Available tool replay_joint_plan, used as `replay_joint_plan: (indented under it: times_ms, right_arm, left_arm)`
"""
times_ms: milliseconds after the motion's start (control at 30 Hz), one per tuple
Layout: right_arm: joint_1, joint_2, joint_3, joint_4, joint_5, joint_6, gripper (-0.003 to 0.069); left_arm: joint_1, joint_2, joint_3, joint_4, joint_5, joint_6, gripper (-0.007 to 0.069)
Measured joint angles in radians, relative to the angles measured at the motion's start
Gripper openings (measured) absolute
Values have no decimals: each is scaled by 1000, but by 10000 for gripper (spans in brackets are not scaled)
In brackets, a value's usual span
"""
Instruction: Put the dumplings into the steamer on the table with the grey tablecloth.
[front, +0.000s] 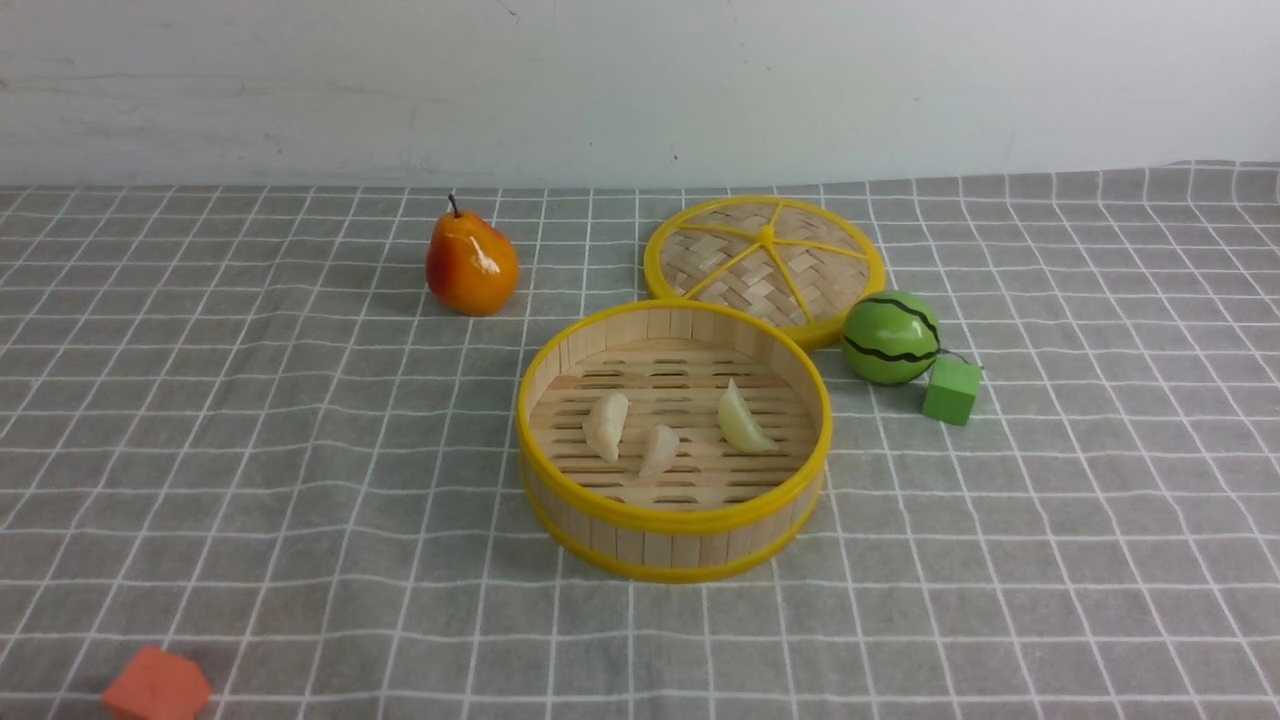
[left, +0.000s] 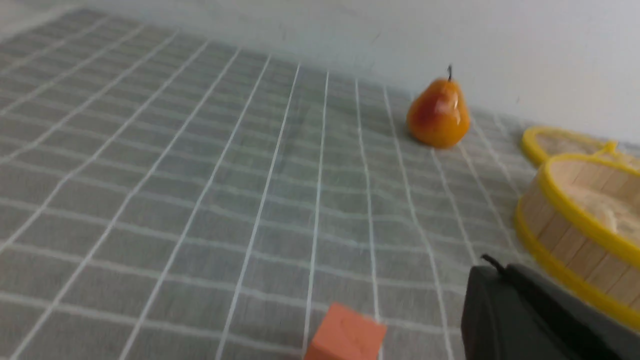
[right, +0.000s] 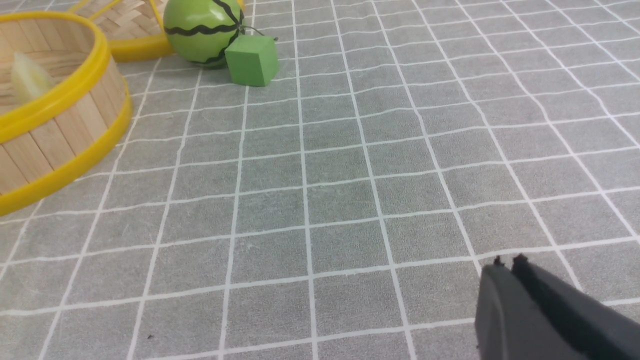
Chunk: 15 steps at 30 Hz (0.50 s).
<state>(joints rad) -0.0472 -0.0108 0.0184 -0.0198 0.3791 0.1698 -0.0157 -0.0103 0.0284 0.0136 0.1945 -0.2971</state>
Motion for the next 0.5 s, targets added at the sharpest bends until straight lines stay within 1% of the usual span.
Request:
replay_joint_plan:
  times_ms: [33, 133, 200, 500]
  right_arm:
    - [0, 0, 0, 0, 0, 0, 20]
    - [0, 0, 0, 0, 0, 0, 21]
    - [0, 0, 0, 0, 0, 0, 21]
    - [0, 0, 0, 0, 0, 0, 29]
  left_arm:
    - [0, 0, 0, 0, 15, 0, -15]
    - [1, 0, 2, 1, 147, 3, -15]
    - [1, 0, 3, 1, 170, 7, -15]
    - [1, 0, 3, 1, 176, 8, -15]
